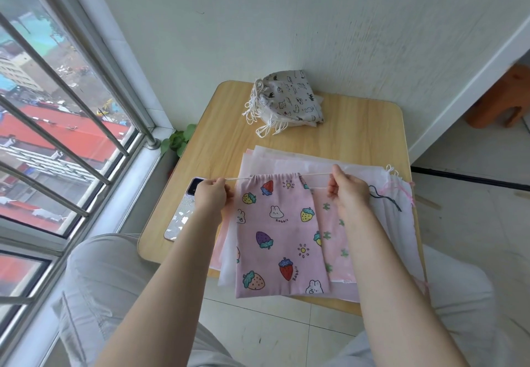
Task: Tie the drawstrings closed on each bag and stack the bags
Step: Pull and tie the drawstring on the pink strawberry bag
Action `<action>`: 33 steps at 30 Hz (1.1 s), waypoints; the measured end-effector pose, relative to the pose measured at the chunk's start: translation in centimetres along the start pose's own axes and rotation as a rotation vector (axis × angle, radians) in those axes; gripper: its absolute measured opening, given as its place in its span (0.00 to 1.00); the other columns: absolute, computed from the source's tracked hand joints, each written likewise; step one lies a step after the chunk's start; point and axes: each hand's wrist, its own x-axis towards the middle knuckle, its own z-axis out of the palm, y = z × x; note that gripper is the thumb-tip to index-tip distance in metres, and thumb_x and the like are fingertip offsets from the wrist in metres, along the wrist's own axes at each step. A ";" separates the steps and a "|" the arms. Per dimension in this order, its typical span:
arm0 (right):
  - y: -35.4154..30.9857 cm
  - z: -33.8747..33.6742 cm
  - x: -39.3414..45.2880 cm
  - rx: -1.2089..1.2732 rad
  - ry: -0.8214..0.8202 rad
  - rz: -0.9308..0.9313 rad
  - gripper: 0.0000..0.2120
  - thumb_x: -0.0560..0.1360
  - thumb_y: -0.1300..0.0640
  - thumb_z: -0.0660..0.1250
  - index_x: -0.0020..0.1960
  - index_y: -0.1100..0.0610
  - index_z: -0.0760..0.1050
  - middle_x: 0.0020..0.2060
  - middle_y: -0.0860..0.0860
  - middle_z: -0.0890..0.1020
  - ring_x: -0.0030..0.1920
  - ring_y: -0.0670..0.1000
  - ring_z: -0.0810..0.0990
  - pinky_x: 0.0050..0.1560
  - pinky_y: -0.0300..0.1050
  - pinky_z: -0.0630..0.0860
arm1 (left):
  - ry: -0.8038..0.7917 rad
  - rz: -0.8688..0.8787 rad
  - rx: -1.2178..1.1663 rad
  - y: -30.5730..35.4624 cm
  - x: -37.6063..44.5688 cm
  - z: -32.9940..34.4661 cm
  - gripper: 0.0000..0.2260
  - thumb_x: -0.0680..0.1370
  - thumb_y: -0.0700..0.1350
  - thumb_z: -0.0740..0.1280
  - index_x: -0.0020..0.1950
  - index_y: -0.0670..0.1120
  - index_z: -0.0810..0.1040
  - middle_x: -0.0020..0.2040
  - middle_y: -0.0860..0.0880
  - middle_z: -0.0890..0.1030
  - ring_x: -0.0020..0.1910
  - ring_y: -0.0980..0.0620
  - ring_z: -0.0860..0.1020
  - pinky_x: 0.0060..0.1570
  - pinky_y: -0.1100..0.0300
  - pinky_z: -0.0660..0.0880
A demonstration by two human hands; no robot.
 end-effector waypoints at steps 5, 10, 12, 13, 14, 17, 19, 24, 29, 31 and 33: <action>-0.9 1.0 -0.9 0.472 -0.091 0.190 0.15 0.80 0.49 0.64 0.43 0.60 0.70 0.39 0.55 0.80 0.38 0.51 0.80 0.42 0.45 0.79 | -0.131 -0.018 -0.505 0.4 -0.6 0.2 0.10 0.83 0.42 0.60 0.44 0.41 0.74 0.41 0.46 0.77 0.40 0.51 0.79 0.41 0.60 0.77; -1.3 2.6 -1.8 0.749 -0.228 0.217 0.16 0.80 0.47 0.62 0.50 0.61 0.70 0.43 0.55 0.81 0.39 0.51 0.85 0.50 0.49 0.81 | -0.416 -0.100 -0.885 1.2 -1.4 0.5 0.11 0.83 0.48 0.61 0.45 0.43 0.74 0.46 0.45 0.84 0.46 0.49 0.84 0.37 0.61 0.78; -1.5 2.9 -1.9 0.759 -0.227 0.254 0.14 0.80 0.47 0.63 0.43 0.58 0.71 0.30 0.50 0.78 0.29 0.47 0.80 0.38 0.43 0.81 | -0.457 -0.133 -0.859 1.4 -1.5 0.6 0.10 0.82 0.49 0.62 0.44 0.45 0.73 0.37 0.50 0.80 0.33 0.54 0.81 0.23 0.67 0.68; -1.6 2.9 -2.0 0.737 -0.234 0.278 0.14 0.80 0.47 0.63 0.41 0.56 0.70 0.25 0.48 0.74 0.24 0.45 0.74 0.30 0.39 0.76 | -0.464 -0.139 -0.812 1.5 -1.6 0.6 0.10 0.82 0.48 0.62 0.43 0.46 0.72 0.32 0.52 0.75 0.27 0.57 0.75 0.20 0.68 0.63; -1.5 2.8 -1.9 0.691 -0.240 0.293 0.14 0.80 0.47 0.62 0.40 0.54 0.68 0.23 0.46 0.70 0.21 0.44 0.68 0.25 0.37 0.69 | -0.461 -0.131 -0.735 1.5 -1.6 0.6 0.11 0.82 0.48 0.62 0.41 0.46 0.71 0.29 0.53 0.70 0.24 0.58 0.69 0.19 0.68 0.60; -1.2 2.6 -1.8 0.456 -0.220 0.253 0.15 0.81 0.47 0.62 0.39 0.54 0.66 0.23 0.46 0.64 0.20 0.44 0.58 0.22 0.37 0.56 | -0.374 -0.039 -0.412 1.2 -1.4 0.7 0.11 0.82 0.47 0.62 0.40 0.46 0.70 0.27 0.53 0.62 0.21 0.58 0.60 0.18 0.67 0.59; -1.2 2.5 -1.7 0.291 -0.167 0.174 0.14 0.81 0.49 0.64 0.40 0.54 0.67 0.24 0.47 0.64 0.20 0.45 0.58 0.21 0.38 0.55 | -0.251 0.040 -0.194 0.9 -1.0 0.9 0.10 0.82 0.47 0.64 0.42 0.44 0.71 0.28 0.51 0.65 0.22 0.56 0.62 0.21 0.66 0.60; -1.7 2.3 -0.8 -0.068 0.042 -0.082 0.18 0.79 0.51 0.66 0.36 0.55 0.63 0.29 0.52 0.70 0.24 0.48 0.64 0.25 0.40 0.61 | 0.033 0.233 0.270 0.1 -0.4 0.6 0.13 0.79 0.50 0.65 0.38 0.46 0.68 0.33 0.51 0.70 0.33 0.50 0.68 0.34 0.58 0.65; -1.4 2.6 -0.5 -0.309 0.199 -0.237 0.16 0.77 0.48 0.67 0.38 0.54 0.65 0.43 0.59 0.81 0.42 0.57 0.79 0.46 0.53 0.77 | 0.099 0.300 0.399 -0.7 -0.5 0.6 0.11 0.80 0.49 0.65 0.42 0.44 0.70 0.36 0.51 0.73 0.38 0.49 0.72 0.41 0.57 0.65; -1.1 2.7 -0.6 -0.350 0.188 -0.264 0.15 0.77 0.48 0.67 0.39 0.54 0.65 0.45 0.60 0.82 0.43 0.57 0.79 0.46 0.51 0.76 | 0.107 0.300 0.402 -0.8 -0.7 0.6 0.11 0.80 0.49 0.64 0.44 0.43 0.71 0.37 0.52 0.73 0.40 0.48 0.72 0.42 0.57 0.65; -1.0 2.5 -0.7 -0.355 0.158 -0.282 0.15 0.77 0.49 0.67 0.39 0.55 0.65 0.39 0.58 0.82 0.38 0.55 0.77 0.43 0.49 0.75 | 0.096 0.284 0.348 -0.7 -0.5 0.6 0.11 0.80 0.49 0.65 0.43 0.43 0.71 0.36 0.51 0.73 0.39 0.47 0.72 0.42 0.56 0.66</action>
